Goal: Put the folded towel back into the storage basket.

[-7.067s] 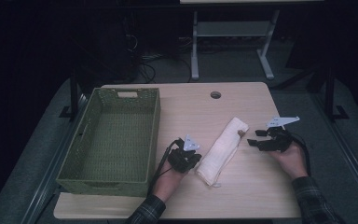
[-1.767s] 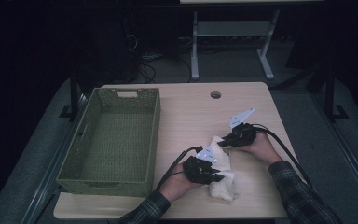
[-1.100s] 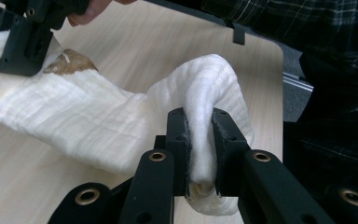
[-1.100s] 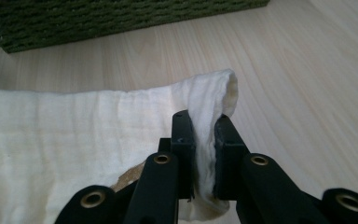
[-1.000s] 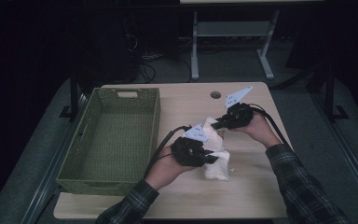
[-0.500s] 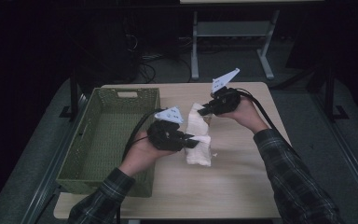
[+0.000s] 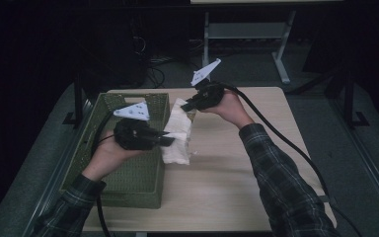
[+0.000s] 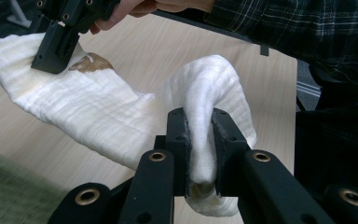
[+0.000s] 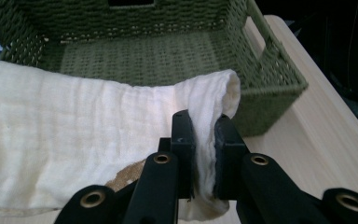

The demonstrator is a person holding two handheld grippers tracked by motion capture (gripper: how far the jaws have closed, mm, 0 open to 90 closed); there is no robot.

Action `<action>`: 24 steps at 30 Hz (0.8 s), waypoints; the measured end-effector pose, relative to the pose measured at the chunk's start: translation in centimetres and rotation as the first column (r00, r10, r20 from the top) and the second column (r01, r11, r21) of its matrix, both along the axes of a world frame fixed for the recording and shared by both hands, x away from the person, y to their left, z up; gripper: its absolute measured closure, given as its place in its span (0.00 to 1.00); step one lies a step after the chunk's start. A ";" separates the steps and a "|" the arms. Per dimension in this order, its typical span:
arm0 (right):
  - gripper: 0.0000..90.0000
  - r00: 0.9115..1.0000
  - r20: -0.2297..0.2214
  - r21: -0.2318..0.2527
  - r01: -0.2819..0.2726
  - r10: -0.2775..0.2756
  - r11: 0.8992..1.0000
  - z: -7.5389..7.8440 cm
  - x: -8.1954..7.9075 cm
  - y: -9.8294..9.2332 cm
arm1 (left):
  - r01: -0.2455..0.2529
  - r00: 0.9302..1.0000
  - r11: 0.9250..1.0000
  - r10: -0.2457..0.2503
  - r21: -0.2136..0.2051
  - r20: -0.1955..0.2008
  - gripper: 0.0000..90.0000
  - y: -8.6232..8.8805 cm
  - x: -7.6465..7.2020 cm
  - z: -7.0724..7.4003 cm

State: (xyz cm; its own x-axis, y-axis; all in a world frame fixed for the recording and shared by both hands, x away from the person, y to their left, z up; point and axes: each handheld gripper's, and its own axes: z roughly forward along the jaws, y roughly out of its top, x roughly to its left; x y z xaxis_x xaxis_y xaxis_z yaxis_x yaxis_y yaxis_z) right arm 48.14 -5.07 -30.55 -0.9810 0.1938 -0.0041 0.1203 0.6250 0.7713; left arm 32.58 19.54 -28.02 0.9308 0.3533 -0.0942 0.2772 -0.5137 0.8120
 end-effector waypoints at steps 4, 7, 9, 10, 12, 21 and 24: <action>0.90 1.000 0.022 -0.002 -0.013 0.013 1.000 0.4 0.2 2.2 | -0.008 1.000 1.000 0.009 -0.007 0.012 0.87 2.3 -0.1 -0.2; 0.90 0.999 0.030 0.008 -0.021 0.021 1.000 0.4 0.2 4.0 | -0.024 1.000 1.000 0.024 -0.014 0.014 0.87 4.1 -0.4 -0.4; 0.90 0.999 0.028 0.009 -0.032 0.031 0.999 0.3 0.3 5.3 | -0.037 0.999 0.999 0.037 -0.018 0.014 0.87 5.3 -0.5 -0.7; 0.90 0.999 0.029 0.009 -0.037 0.036 0.999 0.2 0.4 5.8 | -0.043 0.999 0.999 0.043 -0.018 0.010 0.87 5.7 -0.6 -0.8; 0.90 0.998 0.031 0.008 -0.049 0.048 0.999 0.0 0.6 6.9 | -0.058 0.998 0.998 0.058 -0.018 0.003 0.87 6.7 -0.7 -1.1; 0.90 0.997 -0.002 0.000 -0.081 0.081 0.997 -1.9 0.5 10.8 | -0.088 0.996 0.996 0.088 -0.010 -0.017 0.87 9.3 -1.7 -2.9; 0.90 0.996 -0.016 -0.011 -0.091 0.091 0.996 -3.0 0.3 11.5 | -0.078 0.997 0.997 0.079 0.010 -0.025 0.87 9.4 -2.0 -3.8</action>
